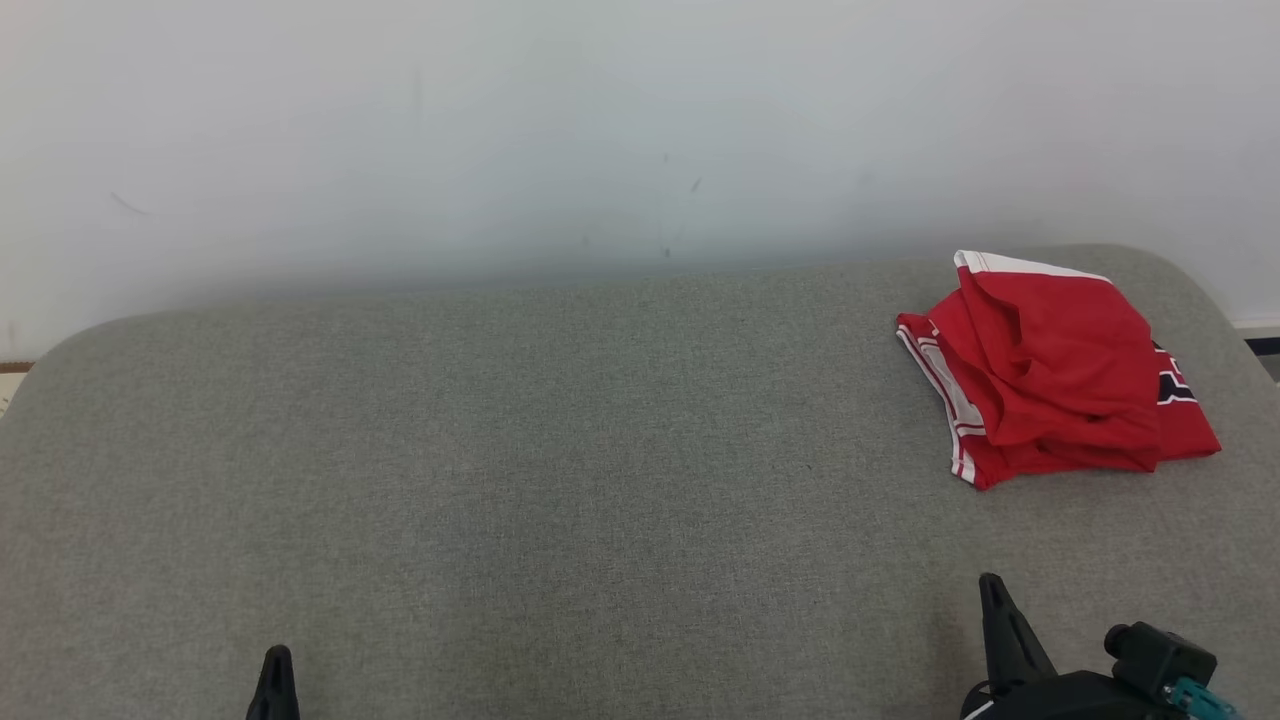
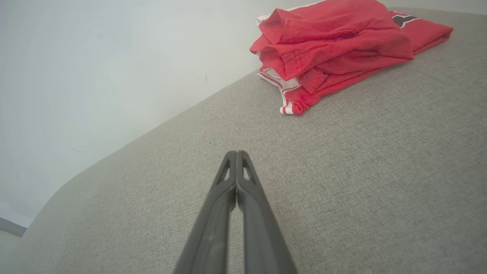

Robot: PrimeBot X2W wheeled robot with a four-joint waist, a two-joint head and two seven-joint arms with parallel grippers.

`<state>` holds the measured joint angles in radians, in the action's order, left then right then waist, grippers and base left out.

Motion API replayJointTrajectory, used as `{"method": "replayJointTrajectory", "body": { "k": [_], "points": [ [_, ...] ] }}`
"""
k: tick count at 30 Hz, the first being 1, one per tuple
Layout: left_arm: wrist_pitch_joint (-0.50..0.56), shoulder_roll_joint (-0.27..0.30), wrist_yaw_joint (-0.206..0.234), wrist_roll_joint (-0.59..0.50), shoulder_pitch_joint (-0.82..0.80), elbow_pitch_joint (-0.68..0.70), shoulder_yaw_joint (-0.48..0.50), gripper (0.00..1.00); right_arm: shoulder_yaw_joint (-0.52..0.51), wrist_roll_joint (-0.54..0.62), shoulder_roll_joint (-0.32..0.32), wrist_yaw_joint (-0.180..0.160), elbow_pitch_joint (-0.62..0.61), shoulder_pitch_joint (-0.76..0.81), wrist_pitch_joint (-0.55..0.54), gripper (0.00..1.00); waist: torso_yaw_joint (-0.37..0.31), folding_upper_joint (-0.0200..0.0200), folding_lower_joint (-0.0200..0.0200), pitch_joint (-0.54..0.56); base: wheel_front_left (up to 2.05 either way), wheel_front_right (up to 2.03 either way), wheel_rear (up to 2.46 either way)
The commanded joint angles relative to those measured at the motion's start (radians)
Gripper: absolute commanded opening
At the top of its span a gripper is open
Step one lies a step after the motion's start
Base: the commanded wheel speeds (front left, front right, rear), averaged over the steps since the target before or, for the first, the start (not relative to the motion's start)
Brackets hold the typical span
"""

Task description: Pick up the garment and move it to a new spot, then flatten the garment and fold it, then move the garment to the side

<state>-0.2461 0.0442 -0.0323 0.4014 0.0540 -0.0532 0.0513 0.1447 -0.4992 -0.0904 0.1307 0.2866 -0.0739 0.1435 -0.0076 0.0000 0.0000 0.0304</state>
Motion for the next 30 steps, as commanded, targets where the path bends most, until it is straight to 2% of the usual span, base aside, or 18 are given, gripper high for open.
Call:
{"method": "replayJointTrajectory", "body": {
  "k": [1, 30],
  "points": [
    [0.003, 0.006, -0.004, 0.035, -0.027, 0.008, -0.004, 0.0, -0.012, -0.034, -0.009, 0.0, -0.01, -0.03, -0.009, 0.0, 0.0, 0.0, 0.0, 0.0, 0.0, 0.0, 0.0],
    [0.02, 0.007, -0.042, 0.502, -0.08, -0.061, -0.083, 0.0, -0.178, -0.46, -0.018, 0.0, 0.031, -0.079, -0.198, 0.0, 0.002, 0.0, 0.0, -0.011, 0.0, 0.0, 0.0]
  ]
}}
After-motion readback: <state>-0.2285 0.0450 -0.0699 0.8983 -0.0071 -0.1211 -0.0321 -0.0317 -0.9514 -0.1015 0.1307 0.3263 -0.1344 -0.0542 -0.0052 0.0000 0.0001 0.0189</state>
